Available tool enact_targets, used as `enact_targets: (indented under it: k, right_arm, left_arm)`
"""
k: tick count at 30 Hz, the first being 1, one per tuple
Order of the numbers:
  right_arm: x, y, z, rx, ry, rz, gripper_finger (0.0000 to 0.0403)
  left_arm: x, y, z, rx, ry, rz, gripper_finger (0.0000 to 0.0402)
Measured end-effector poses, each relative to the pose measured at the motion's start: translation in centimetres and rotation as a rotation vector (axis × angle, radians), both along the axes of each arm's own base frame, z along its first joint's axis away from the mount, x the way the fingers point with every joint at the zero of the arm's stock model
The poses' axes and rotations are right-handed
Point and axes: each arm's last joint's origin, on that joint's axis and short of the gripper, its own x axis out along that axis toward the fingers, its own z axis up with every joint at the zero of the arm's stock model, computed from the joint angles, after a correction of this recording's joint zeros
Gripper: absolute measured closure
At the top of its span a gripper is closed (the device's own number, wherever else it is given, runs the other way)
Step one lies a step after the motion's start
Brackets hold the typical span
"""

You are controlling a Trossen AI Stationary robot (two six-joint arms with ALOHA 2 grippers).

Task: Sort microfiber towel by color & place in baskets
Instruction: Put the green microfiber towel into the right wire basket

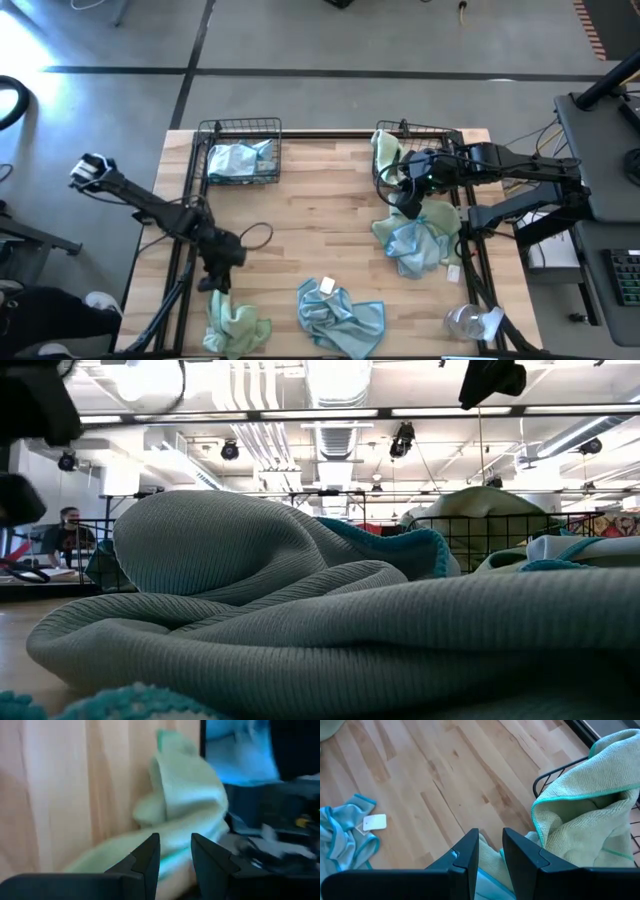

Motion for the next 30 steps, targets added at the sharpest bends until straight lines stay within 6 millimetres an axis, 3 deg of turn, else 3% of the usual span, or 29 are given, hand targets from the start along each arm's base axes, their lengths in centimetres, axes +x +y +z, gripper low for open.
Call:
enact_targets:
  k: [6,15,24,30]
  right_arm:
    - [-0.1,0.0,0.0,-0.005,0.012,0.011,0.0321]
    - [-0.8,0.0,-0.5,0.002,0.102,0.012,0.0321]
    - [-1.2,0.1,-0.7,0.007,0.142,0.013,0.0321]
    - [-1.2,0.1,-0.7,0.007,0.142,0.014,0.0321]
  left_arm:
    - [0.3,-2.5,1.2,0.193,-0.075,0.182,0.0306]
    - [0.5,-8.0,2.5,0.268,-0.075,0.275,0.0306]
    - [1.1,-14.0,2.5,0.38,0.014,0.275,0.0306]
    - [1.9,-16.3,1.8,0.527,0.1,0.281,0.0306]
